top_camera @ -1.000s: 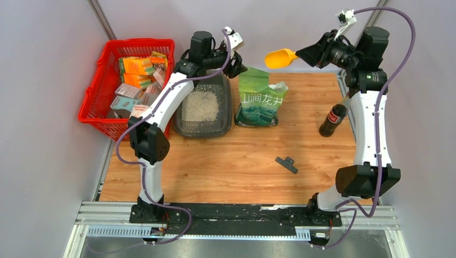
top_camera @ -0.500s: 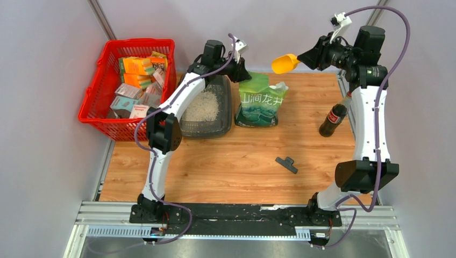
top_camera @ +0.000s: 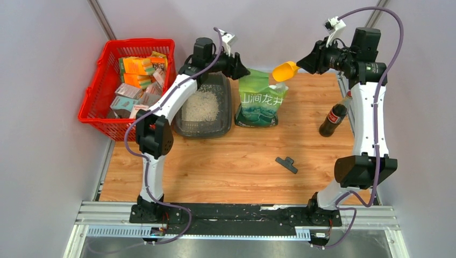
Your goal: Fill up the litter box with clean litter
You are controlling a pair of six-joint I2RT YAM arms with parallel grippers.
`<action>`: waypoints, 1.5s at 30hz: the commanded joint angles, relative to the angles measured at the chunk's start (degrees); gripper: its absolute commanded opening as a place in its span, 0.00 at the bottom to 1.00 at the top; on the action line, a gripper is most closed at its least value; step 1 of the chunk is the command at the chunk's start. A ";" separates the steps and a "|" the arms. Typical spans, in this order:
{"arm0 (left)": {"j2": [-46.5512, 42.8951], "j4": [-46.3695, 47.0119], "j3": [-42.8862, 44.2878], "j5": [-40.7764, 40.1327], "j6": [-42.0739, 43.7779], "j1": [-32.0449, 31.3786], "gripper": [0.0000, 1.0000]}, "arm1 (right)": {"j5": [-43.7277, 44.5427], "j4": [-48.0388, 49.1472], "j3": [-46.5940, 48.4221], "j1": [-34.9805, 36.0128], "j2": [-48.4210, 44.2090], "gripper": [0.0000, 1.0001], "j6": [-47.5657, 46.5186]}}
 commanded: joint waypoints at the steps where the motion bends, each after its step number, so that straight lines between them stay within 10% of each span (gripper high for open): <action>1: -5.30 5.27 -1.47 -3.22 -5.42 2.08 0.73 | 0.35 -1.28 4.10 -0.17 0.83 0.00 -2.19; 19: 0.60 8.52 -1.38 8.73 -11.57 1.11 0.63 | 2.90 -19.56 13.95 1.76 7.34 0.00 -15.11; 29: -0.55 10.89 -4.10 10.75 -12.10 1.11 0.00 | 3.87 -27.74 18.43 3.87 7.78 0.00 -25.12; 45: -17.41 25.39 -21.59 9.26 -15.44 0.24 0.00 | 8.70 -36.79 20.81 7.21 6.29 0.00 -36.29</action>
